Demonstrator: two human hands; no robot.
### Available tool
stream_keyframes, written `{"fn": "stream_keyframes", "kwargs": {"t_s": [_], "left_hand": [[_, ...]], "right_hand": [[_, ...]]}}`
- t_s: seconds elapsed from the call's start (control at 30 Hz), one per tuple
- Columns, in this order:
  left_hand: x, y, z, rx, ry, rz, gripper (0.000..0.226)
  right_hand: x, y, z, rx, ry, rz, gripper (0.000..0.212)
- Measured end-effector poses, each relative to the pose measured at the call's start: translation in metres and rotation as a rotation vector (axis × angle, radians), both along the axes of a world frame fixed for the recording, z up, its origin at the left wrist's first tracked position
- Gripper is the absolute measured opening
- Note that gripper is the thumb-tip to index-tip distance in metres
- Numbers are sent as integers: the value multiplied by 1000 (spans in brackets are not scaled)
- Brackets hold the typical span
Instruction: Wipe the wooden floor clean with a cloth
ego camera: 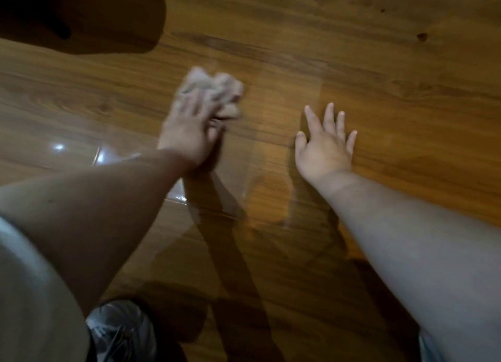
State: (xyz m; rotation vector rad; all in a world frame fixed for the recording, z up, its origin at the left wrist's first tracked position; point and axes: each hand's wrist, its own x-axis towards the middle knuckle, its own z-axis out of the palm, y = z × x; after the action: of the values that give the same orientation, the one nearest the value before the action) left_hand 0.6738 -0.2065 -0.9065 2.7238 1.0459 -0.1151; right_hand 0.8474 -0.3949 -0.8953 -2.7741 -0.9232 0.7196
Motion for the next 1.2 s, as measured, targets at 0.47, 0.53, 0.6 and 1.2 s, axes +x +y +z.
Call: {"fn": "stream_keyframes", "kwargs": {"t_s": [0.47,0.53,0.6,1.2], "left_hand": [[16,-73,10,-134,119,-485,58],[-12,-49,9,-54,148,-512,58],[-51,-21,5,12,107,-209,60],[-117,-82,24,-39,454,-734,68]], "right_hand": [[3,-10,0,-27,-6,51,54],[2,-16,2,-58,-8,51,54],[-3,-20,4,-81,3,34,54],[-120,-56,19,-180,228,-21,56]]}}
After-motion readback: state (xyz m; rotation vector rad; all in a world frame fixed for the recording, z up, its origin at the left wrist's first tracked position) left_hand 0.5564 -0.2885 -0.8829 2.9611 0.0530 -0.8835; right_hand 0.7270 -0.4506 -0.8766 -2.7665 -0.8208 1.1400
